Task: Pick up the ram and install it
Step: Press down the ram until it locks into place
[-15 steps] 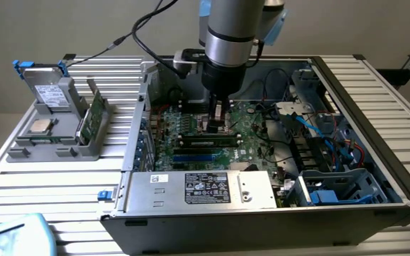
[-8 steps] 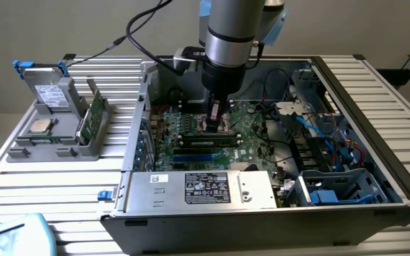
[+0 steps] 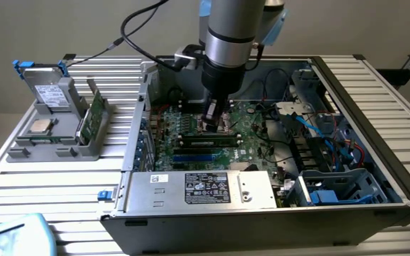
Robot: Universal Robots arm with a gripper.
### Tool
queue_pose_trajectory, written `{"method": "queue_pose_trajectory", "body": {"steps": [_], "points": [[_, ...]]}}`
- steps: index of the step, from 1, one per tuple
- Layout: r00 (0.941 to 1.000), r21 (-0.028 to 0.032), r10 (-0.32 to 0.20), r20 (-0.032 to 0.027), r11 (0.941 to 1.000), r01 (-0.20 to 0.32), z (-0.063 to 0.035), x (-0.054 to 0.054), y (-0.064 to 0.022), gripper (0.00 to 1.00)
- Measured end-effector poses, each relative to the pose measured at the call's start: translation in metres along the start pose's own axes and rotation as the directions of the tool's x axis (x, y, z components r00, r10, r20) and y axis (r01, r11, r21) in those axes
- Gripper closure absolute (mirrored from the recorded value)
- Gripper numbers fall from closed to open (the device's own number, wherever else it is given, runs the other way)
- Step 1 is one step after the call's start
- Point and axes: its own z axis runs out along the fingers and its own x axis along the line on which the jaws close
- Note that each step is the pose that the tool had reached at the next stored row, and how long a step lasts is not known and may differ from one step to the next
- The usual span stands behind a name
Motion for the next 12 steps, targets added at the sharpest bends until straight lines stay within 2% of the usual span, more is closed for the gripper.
{"method": "queue_pose_trajectory", "body": {"steps": [4,9,12], "points": [[0.9978,-0.0021,0.066,0.0054,0.9978,-0.066,0.0,0.0,0.0,0.89],[0.9892,-0.0049,0.146,0.0113,0.9893,-0.146,0.0001,-0.0001,0.0,0.89],[0.9837,-0.0017,0.179,0.0068,0.9838,-0.179,0.0,0.0,-0.0001,0.89]]}}
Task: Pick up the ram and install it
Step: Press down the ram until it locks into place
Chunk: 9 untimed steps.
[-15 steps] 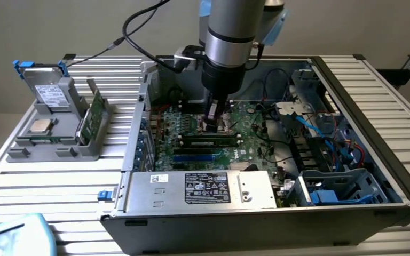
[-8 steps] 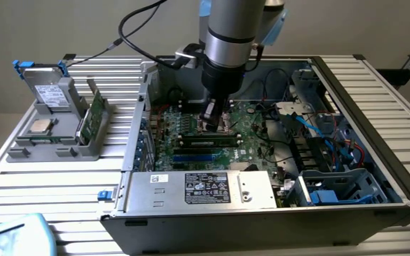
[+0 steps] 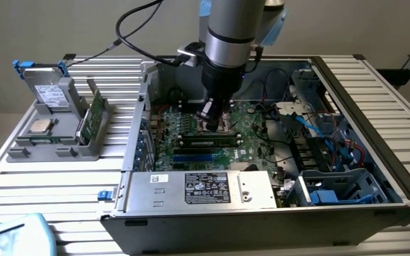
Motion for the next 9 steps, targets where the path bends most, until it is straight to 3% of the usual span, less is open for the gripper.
{"method": "queue_pose_trajectory", "body": {"steps": [9], "points": [[0.9951,0.0175,0.098,-0.018,0.9951,-0.097,0.0,0.0,0.0001,0.89]]}}
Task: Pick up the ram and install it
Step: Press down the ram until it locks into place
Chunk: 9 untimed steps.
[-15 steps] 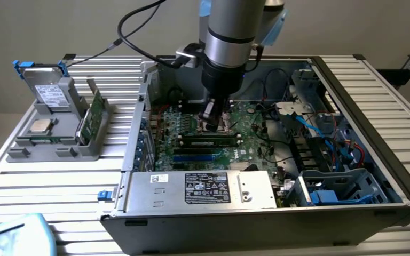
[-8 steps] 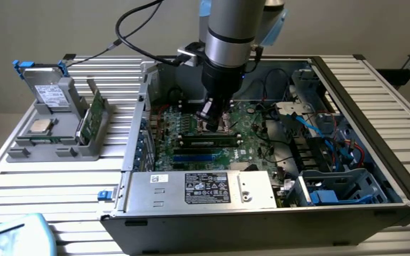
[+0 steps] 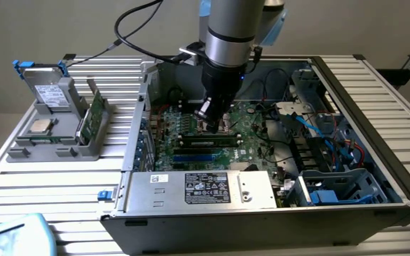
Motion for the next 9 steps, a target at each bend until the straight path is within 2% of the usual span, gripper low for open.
{"method": "queue_pose_trajectory", "body": {"steps": [5,9], "points": [[0.9985,0.0097,0.055,-0.009,0.9985,-0.054,0.0,0.0,0.0,0.89],[0.995,0.018,0.099,-0.0158,0.995,-0.098,0.0,0.0,0.0,0.89]]}}
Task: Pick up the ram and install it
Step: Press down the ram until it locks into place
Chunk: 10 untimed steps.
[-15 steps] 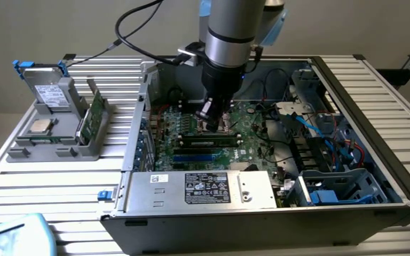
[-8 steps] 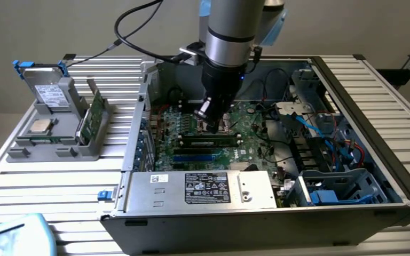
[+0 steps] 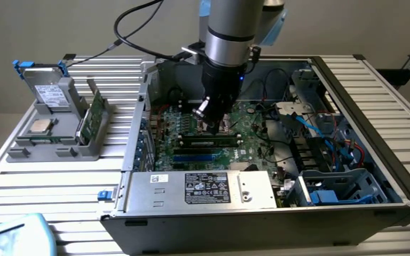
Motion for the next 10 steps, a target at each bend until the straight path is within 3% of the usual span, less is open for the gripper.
{"method": "queue_pose_trajectory", "body": {"steps": [7,10], "points": [[0.997,0.014,0.077,-0.0126,0.997,-0.076,0.0,0.0,0.0,0.89],[0.9929,0.0116,0.118,-0.0125,0.9929,-0.118,-0.0001,0.0,0.0001,0.89]]}}
